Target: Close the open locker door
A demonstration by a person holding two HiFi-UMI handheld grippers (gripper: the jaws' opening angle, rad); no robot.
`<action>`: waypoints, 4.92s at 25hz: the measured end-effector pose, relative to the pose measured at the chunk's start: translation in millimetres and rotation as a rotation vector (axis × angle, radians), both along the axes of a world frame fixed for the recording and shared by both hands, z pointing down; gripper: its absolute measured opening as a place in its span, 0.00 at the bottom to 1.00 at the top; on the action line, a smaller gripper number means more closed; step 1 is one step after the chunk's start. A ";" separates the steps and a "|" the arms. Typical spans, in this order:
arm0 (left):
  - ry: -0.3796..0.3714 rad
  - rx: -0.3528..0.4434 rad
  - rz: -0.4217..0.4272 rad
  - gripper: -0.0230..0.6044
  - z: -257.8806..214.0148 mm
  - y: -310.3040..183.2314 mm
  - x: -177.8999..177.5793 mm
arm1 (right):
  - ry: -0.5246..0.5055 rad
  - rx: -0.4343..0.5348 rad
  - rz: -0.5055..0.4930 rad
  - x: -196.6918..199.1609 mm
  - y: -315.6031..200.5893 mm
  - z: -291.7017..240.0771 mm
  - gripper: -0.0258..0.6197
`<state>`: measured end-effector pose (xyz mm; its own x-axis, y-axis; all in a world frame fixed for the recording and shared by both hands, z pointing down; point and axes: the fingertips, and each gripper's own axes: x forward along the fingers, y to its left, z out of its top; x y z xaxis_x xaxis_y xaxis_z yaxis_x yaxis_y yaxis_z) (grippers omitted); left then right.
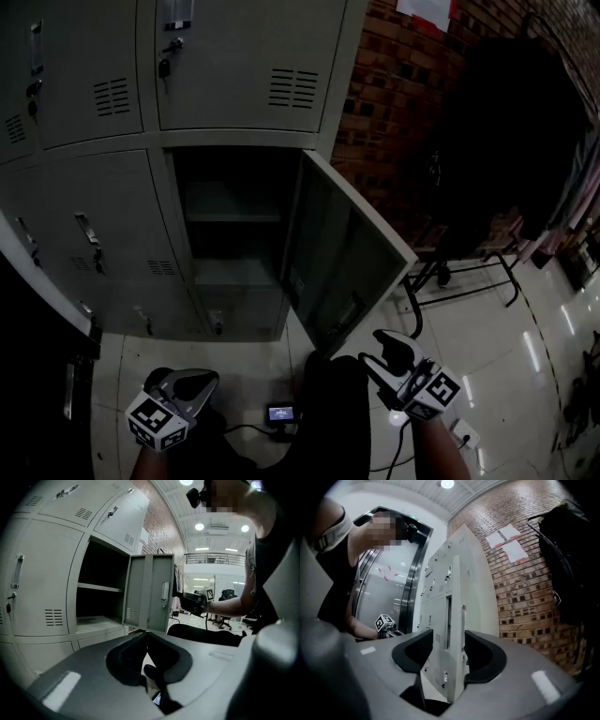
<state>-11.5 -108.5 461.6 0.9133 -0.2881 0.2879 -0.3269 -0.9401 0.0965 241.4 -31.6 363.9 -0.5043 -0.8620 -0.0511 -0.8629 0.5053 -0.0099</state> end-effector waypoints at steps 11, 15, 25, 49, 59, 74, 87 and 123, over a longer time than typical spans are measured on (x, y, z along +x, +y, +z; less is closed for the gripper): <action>-0.004 -0.002 0.001 0.06 4.0 2.7 2.5 | -0.004 -0.004 -0.140 -26.6 -39.0 -11.7 0.40; -0.001 -0.001 0.002 0.06 2.5 2.9 3.6 | 0.011 0.016 -0.194 -60.4 -43.3 -13.3 0.40; 0.023 0.013 -0.012 0.06 0.3 0.9 -2.6 | -0.009 0.036 -0.292 -142.4 -83.2 -22.5 0.34; 0.090 0.009 -0.009 0.06 -12.0 4.4 -8.4 | 0.104 -0.043 -0.096 -229.7 -270.6 -16.3 0.17; 0.112 0.006 -0.002 0.06 -16.7 4.1 -9.5 | 0.120 -0.091 0.040 -194.3 -333.8 -14.7 0.21; 0.086 0.004 -0.006 0.06 -10.8 3.3 -8.1 | 0.132 -0.074 0.036 -189.7 -338.9 -11.9 0.04; 0.048 -0.004 -0.008 0.06 -2.0 1.2 -5.8 | 0.086 -0.200 -0.194 -187.8 -200.5 31.7 0.04; -0.001 0.014 0.001 0.06 -3.9 -0.5 4.7 | 0.064 -0.244 -0.131 -118.5 -40.2 69.7 0.04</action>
